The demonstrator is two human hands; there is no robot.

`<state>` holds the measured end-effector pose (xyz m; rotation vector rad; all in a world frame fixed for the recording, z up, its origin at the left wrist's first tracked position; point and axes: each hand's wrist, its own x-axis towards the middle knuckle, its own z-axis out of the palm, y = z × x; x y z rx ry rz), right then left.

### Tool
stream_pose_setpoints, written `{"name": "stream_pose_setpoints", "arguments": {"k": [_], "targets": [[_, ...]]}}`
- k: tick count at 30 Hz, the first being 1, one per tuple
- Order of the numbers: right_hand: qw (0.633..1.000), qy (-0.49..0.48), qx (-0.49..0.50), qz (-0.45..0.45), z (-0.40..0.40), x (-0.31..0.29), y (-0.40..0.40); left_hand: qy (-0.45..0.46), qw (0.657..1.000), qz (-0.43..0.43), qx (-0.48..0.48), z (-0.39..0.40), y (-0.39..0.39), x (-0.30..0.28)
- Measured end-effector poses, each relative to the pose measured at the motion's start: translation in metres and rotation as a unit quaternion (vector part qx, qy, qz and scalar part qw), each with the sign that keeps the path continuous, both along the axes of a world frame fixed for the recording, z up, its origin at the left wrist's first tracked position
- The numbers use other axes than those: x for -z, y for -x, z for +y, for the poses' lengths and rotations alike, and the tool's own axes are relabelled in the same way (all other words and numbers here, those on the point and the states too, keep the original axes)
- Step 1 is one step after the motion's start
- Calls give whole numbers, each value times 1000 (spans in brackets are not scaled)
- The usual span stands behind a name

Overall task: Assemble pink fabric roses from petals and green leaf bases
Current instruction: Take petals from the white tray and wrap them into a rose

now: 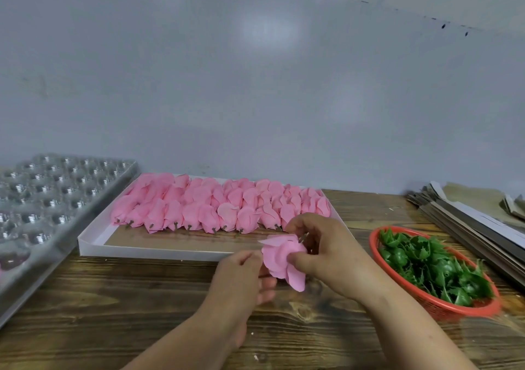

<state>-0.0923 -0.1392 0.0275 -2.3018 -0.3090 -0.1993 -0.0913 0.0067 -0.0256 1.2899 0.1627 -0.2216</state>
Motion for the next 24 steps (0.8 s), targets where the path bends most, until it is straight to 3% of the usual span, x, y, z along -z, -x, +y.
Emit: {"name": "stream_pose_setpoints", "arguments": {"k": [4, 7, 11, 18, 24], "targets": [[1000, -20, -7, -1, 0, 0, 1, 178, 977, 58, 106, 1, 0, 2], [999, -25, -18, 17, 1, -1, 2, 235, 965, 68, 96, 3, -3, 4], [995, -48, -67, 51, -3, -6, 4, 239, 966, 74, 72, 5, -7, 4], [989, -131, -47, 52, -13, -11, 4, 251, 958, 134, 36, 4, -6, 1], [995, -58, -87, -3, -16, -14, 7, 242, 957, 148, 61, 5, -5, -3]]}}
